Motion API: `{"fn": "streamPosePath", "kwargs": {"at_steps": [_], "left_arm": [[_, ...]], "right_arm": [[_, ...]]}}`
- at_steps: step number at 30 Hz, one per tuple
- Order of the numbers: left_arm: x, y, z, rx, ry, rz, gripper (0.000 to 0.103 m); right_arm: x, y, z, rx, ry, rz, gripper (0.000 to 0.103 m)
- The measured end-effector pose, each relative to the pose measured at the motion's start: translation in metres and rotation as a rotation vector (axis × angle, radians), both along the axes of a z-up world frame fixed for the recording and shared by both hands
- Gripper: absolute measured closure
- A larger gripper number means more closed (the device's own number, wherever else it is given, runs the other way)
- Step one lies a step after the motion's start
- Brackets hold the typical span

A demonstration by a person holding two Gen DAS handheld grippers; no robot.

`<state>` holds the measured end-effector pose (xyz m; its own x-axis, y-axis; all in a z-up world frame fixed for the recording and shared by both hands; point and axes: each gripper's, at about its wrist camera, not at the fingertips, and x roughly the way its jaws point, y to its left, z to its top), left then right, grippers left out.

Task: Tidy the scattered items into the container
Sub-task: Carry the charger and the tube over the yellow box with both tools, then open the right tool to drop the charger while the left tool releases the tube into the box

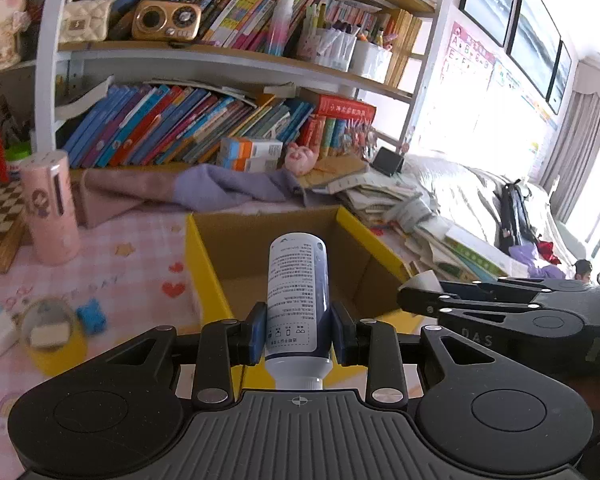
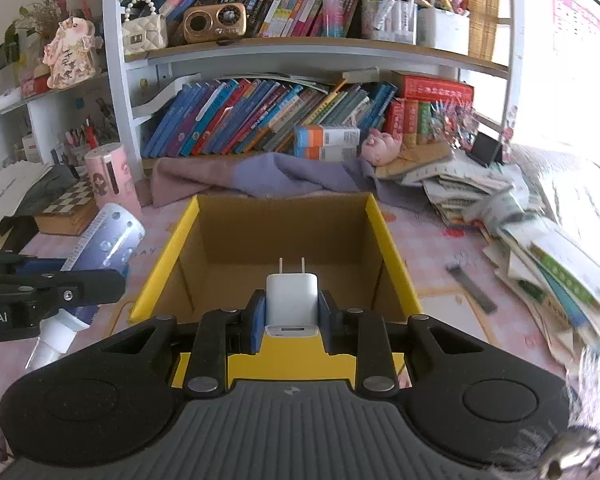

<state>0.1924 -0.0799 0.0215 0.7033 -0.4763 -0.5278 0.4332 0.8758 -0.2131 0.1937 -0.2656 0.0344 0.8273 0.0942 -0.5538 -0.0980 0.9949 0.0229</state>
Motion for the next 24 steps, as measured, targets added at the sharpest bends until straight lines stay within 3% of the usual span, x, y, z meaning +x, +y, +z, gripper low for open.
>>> {"fn": "streamPosePath", "kwargs": {"at_steps": [6, 14, 18, 24], "left_arm": [[0.032, -0.024, 0.002, 0.012, -0.011, 0.042, 0.072], [0.07, -0.051, -0.013, 0.063, 0.035, 0.086, 0.072], [0.092, -0.067, -0.024, 0.138, 0.044, 0.069, 0.072], [0.123, -0.08, -0.052, 0.24, 0.125, 0.053, 0.072]], "right_arm": [[0.045, -0.021, -0.004, -0.016, 0.022, 0.063, 0.078], [0.098, -0.034, -0.021, -0.032, 0.061, 0.158, 0.078], [0.129, -0.029, -0.038, -0.09, 0.125, 0.225, 0.078], [0.159, -0.02, -0.065, -0.166, 0.243, 0.327, 0.078]]}}
